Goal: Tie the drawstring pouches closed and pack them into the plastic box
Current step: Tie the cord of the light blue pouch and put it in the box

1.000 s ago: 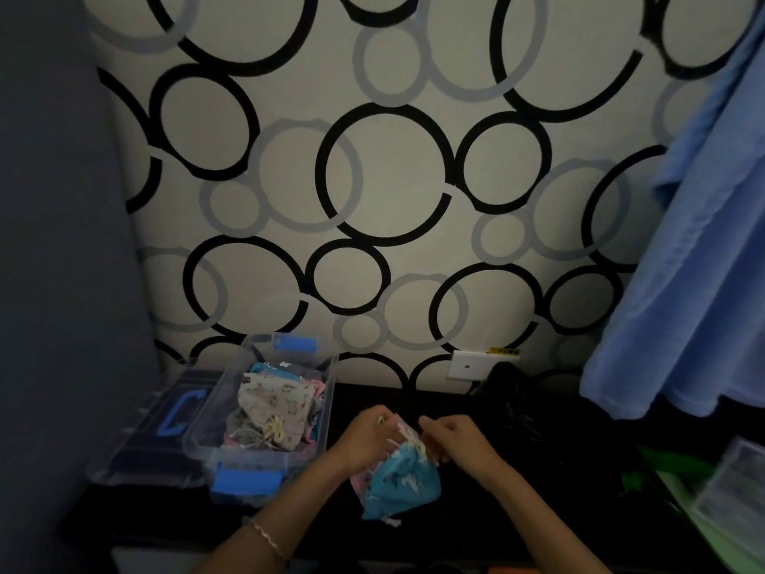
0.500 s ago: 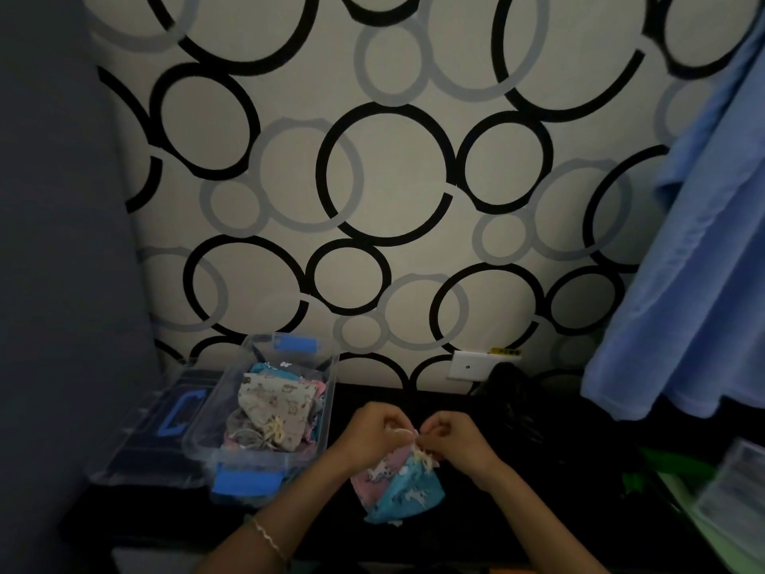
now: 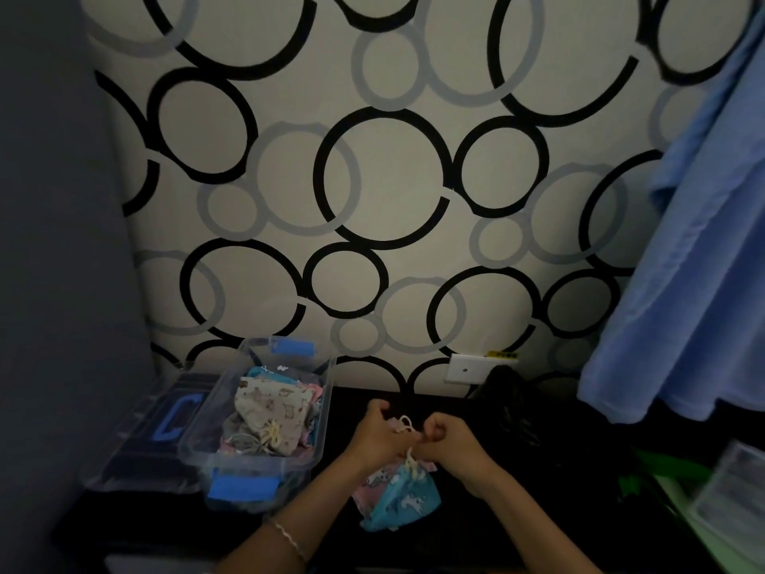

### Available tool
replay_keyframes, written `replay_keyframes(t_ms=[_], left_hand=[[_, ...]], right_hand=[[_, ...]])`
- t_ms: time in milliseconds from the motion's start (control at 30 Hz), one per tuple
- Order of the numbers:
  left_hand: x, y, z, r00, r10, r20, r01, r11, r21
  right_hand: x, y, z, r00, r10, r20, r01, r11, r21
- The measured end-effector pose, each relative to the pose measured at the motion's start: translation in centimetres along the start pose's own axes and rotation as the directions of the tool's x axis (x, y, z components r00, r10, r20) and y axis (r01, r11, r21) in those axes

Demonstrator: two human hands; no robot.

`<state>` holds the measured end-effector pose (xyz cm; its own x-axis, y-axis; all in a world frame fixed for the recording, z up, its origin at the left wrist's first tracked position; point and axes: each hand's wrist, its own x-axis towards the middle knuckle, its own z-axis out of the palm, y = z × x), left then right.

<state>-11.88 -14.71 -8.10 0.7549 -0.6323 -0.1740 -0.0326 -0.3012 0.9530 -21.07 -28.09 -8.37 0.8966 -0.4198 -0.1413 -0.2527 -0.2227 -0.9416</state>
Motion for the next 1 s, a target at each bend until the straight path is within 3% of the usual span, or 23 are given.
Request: replay_keyframes(t_ms=[133, 233, 300, 533, 667, 767, 833, 1000], left_hand=[[-0.3, 0.3, 0.0, 0.979, -0.202, 0.002, 0.200, 0.967, -0.156], [-0.5, 0.4, 0.0, 0.937, -0.309, 0.165, 0.350, 0.831, -0.434], [-0.9, 0.4, -0.3, 0.913, -0.325, 0.248, 0.406, 0.788, -0.463], [-1.3, 1.3, -1.5, 0.919, -0.313, 0.241, 0.383, 0.853, -0.354], [-1.8, 2.0, -1.9, 0.957, -0.214, 0.196, 0.231, 0.971, -0.067], [-1.7, 2.0, -2.2, 0.972, -0.146, 0.183, 0.140, 0.989, 0.043], [-1.7, 2.1, -2.2, 0.968, -0.127, 0.216, 0.120, 0.992, 0.042], [-1.7, 2.1, -2.2, 0.963, -0.071, 0.260, 0.039, 0.991, 0.128]], right_hand=[[-0.4, 0.4, 0.4, 0.999, -0.039, -0.007, 0.039, 0.999, -0.035], [-0.6, 0.4, 0.9, 0.994, -0.093, -0.060, 0.089, 0.994, -0.066], [-0.9, 0.0, 1.1, 0.985, -0.143, -0.095, 0.132, 0.985, -0.106], [-1.6, -0.5, 0.9, 0.962, -0.265, -0.069, 0.231, 0.921, -0.314], [-1.9, -0.8, 0.5, 0.921, -0.385, 0.063, 0.355, 0.761, -0.543], [-1.8, -1.0, 0.2, 0.891, -0.434, 0.133, 0.415, 0.661, -0.625], [-1.7, -0.9, 0.2, 0.890, -0.435, 0.138, 0.425, 0.681, -0.597], [-1.6, -0.7, 0.0, 0.943, -0.323, 0.075, 0.324, 0.849, -0.417]])
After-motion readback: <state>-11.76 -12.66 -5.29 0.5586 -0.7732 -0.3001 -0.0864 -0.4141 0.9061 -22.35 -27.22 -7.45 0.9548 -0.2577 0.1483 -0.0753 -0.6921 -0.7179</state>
